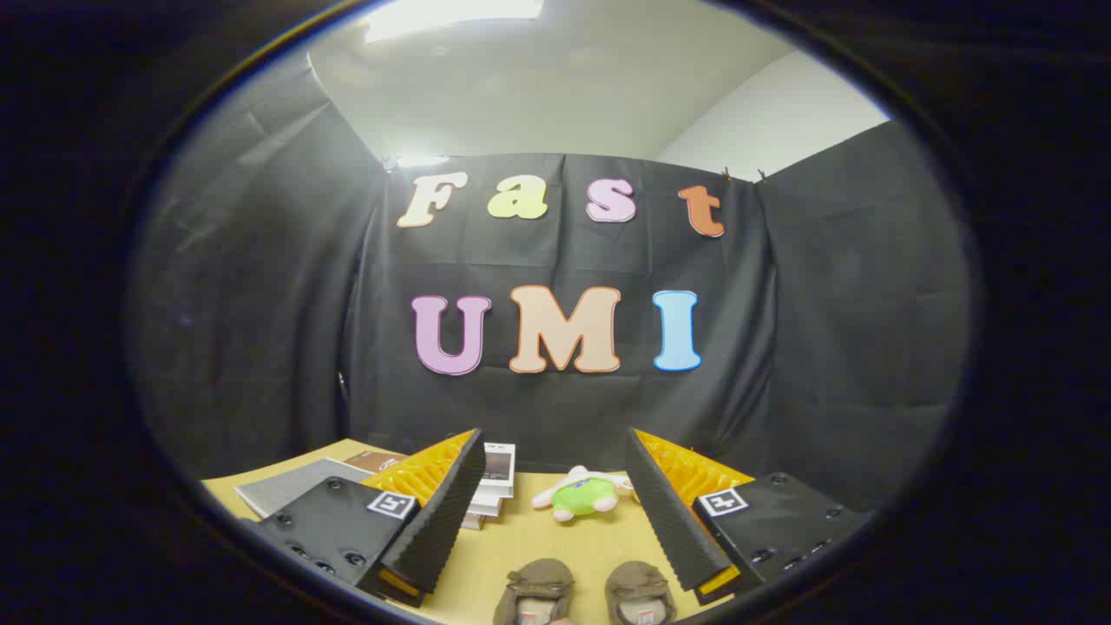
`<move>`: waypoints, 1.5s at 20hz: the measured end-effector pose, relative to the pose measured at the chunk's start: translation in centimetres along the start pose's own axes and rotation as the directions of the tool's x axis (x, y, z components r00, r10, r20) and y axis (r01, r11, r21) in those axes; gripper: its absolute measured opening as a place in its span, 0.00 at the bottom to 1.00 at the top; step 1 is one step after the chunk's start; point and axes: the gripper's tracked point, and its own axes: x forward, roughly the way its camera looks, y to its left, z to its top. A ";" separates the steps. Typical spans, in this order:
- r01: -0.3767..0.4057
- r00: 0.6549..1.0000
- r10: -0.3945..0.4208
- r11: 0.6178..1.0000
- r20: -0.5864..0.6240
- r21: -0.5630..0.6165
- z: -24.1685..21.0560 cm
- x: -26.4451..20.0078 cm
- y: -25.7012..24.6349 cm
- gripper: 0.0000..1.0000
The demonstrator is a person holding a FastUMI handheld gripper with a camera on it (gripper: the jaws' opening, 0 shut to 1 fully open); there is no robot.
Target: Open the storage box then place both shoes into the box .Put the left shoe in first, then the right shoe, with the right side of both shoes facing outward in a uniform manner.
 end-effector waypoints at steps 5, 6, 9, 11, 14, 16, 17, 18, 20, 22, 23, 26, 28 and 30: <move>-0.007 1.000 0.007 1.000 0.008 0.010 0.8 0.0 0.1 1.00; -0.008 1.000 0.008 1.000 0.009 0.009 1.0 0.0 0.1 1.00; -0.015 1.000 0.015 1.000 0.016 0.010 1.5 0.1 0.3 1.00; -0.018 1.000 0.017 1.000 0.013 0.014 1.6 0.1 0.1 1.00; -0.014 1.000 0.014 1.000 0.017 0.028 1.9 0.1 0.1 1.00; -0.008 1.000 0.007 1.000 0.024 0.018 2.1 0.0 0.0 1.00; -0.010 1.000 0.010 1.000 0.025 0.014 2.0 -0.1 0.3 1.00; -0.015 1.000 0.015 1.000 0.023 0.013 1.9 -0.1 0.6 1.00; -0.031 0.999 0.031 0.999 0.009 0.018 1.4 -0.3 1.2 1.00; -0.056 0.998 0.056 0.997 -0.007 0.044 1.0 -0.7 1.9 1.00; -0.080 0.997 0.082 0.994 -0.015 0.077 0.8 -0.8 2.8 1.00; -0.116 0.986 0.136 0.974 -0.094 0.195 -1.4 -0.9 4.4 1.00; -0.127 0.975 0.169 0.958 -0.145 0.258 -2.9 -1.1 5.5 1.00; -0.133 0.964 0.194 0.945 -0.183 0.299 -4.2 -1.6 6.4 0.99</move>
